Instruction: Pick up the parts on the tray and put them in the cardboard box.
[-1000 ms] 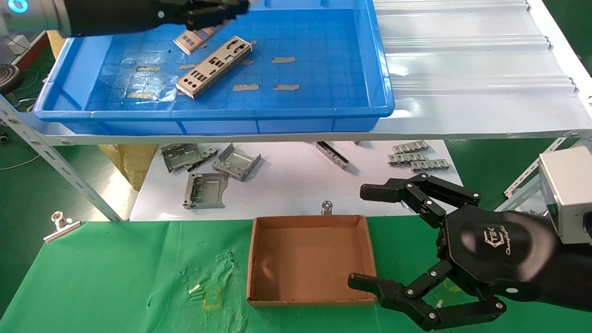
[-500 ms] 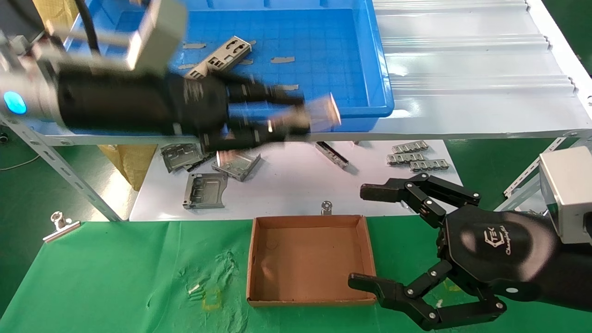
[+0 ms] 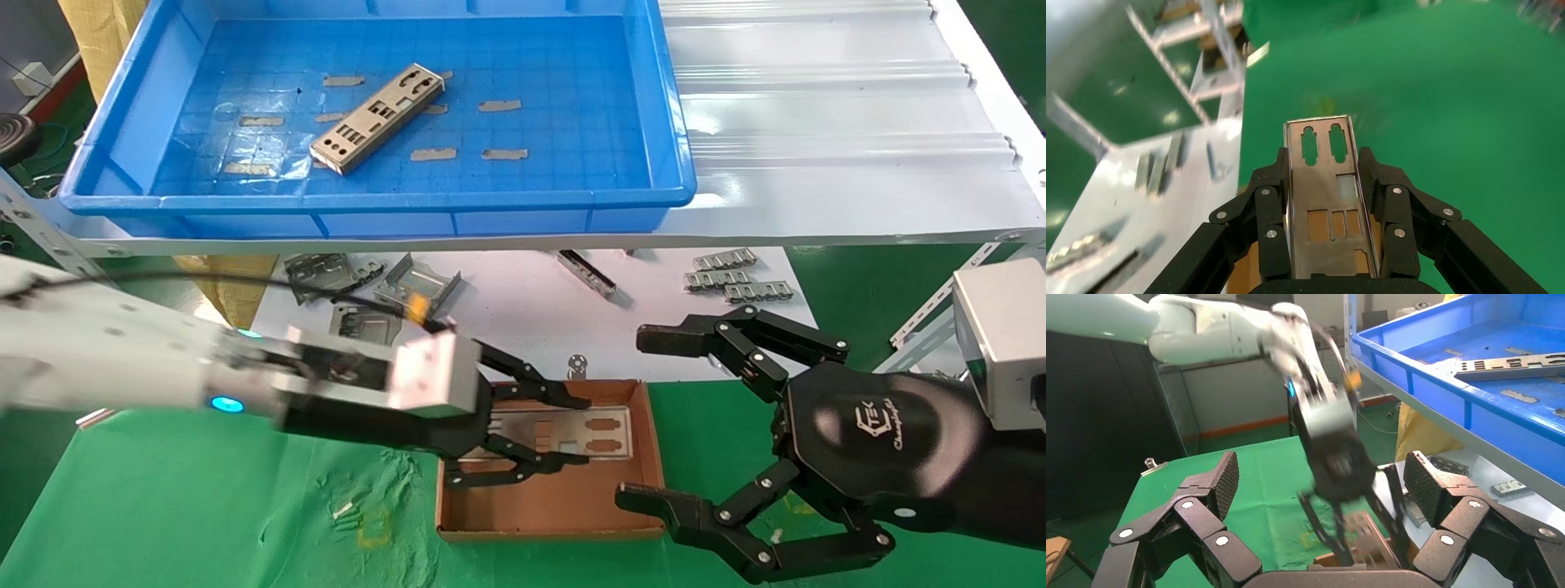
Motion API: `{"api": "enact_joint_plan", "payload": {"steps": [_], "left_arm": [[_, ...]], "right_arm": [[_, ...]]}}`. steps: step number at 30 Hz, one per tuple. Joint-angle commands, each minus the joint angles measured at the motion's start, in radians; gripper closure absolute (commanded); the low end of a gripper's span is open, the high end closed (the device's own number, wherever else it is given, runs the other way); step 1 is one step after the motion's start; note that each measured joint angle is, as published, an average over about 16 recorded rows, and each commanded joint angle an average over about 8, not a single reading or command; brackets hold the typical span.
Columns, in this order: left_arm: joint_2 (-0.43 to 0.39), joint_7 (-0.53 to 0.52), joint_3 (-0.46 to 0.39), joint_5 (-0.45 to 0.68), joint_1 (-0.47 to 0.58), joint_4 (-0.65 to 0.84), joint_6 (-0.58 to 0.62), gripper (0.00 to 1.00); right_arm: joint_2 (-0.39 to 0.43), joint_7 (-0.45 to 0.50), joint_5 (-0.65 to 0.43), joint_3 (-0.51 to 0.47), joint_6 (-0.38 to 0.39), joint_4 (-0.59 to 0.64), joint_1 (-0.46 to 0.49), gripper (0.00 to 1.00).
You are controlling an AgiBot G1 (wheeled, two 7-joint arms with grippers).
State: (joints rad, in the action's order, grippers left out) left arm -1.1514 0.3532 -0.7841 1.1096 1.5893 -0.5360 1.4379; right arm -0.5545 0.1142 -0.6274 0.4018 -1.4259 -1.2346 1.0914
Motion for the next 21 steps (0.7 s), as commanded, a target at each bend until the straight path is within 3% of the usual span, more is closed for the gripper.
{"api": "enact_joint_plan", "payload": {"steps": [1, 9, 11, 18, 19, 21], "left_arm": [[-0.038, 0.071, -0.009, 0.024, -0.022, 0.042, -0.041, 1.00], [-0.150, 0.280, -0.043, 0.096, -0.034, 0.197, -0.129, 1.00], [-0.168, 0.315, -0.047, 0.103, -0.033, 0.233, -0.140, 0.94], [-0.196, 0.383, -0.052, 0.099, -0.031, 0.313, -0.162, 0.08], [-0.197, 0.390, -0.052, 0.097, -0.032, 0.318, -0.166, 0.00], [-0.200, 0.397, -0.051, 0.089, -0.034, 0.327, -0.173, 0.00]], "right_arm": [[0.000, 0.000, 0.000, 0.000, 0.000, 0.000, 0.000, 0.00], [0.000, 0.000, 0.000, 0.000, 0.000, 0.000, 0.000, 0.00], [0.000, 0.000, 0.000, 0.000, 0.000, 0.000, 0.000, 0.00], [0.000, 0.000, 0.000, 0.000, 0.000, 0.000, 0.000, 0.00], [0.000, 0.000, 0.000, 0.000, 0.000, 0.000, 0.000, 0.00], [0.000, 0.000, 0.000, 0.000, 0.000, 0.000, 0.000, 0.00]]}}
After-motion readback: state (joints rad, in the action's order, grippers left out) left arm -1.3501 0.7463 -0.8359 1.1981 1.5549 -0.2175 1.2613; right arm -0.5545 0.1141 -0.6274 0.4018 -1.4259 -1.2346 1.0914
